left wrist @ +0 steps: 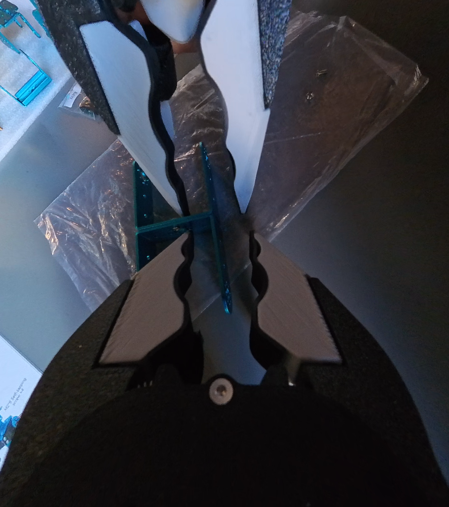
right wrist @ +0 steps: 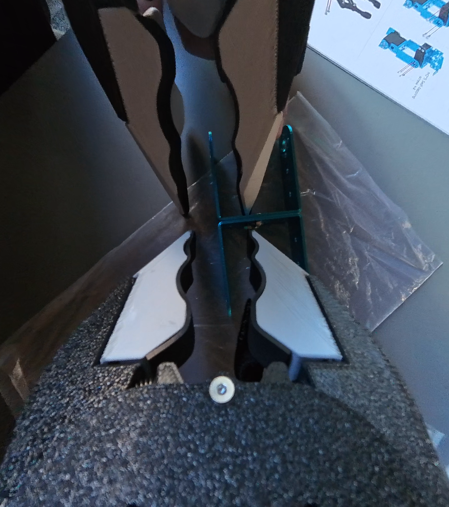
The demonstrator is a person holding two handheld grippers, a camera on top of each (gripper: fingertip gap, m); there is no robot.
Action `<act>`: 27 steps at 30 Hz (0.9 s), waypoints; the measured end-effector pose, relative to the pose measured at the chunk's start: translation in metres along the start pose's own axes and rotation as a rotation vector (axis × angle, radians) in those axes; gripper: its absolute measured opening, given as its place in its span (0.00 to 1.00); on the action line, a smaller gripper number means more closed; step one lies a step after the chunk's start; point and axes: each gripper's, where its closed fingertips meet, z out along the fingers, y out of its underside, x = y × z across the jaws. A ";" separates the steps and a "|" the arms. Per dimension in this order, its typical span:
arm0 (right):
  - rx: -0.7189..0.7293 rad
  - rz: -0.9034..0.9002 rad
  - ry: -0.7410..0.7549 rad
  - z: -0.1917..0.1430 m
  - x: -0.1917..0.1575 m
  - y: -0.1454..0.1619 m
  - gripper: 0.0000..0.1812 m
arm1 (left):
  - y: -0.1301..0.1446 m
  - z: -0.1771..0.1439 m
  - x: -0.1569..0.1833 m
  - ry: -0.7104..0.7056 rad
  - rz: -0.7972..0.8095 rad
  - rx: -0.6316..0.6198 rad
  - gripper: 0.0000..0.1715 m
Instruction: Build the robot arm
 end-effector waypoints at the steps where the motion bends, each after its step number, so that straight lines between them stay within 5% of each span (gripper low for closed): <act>1: -0.003 -0.011 0.009 0.000 0.000 0.000 0.20 | 0.000 0.000 0.000 0.001 -0.001 0.000 0.23; 10: -0.031 -0.112 0.086 0.001 0.002 0.003 0.19 | -0.001 0.001 0.000 0.002 0.009 -0.007 0.23; 21: 0.012 -0.011 0.015 -0.015 0.001 0.003 0.22 | -0.006 -0.014 0.014 0.106 0.011 0.025 0.28; 27: 0.059 0.157 -0.035 -0.047 0.005 0.005 0.20 | -0.024 -0.050 -0.021 0.171 0.235 0.136 0.26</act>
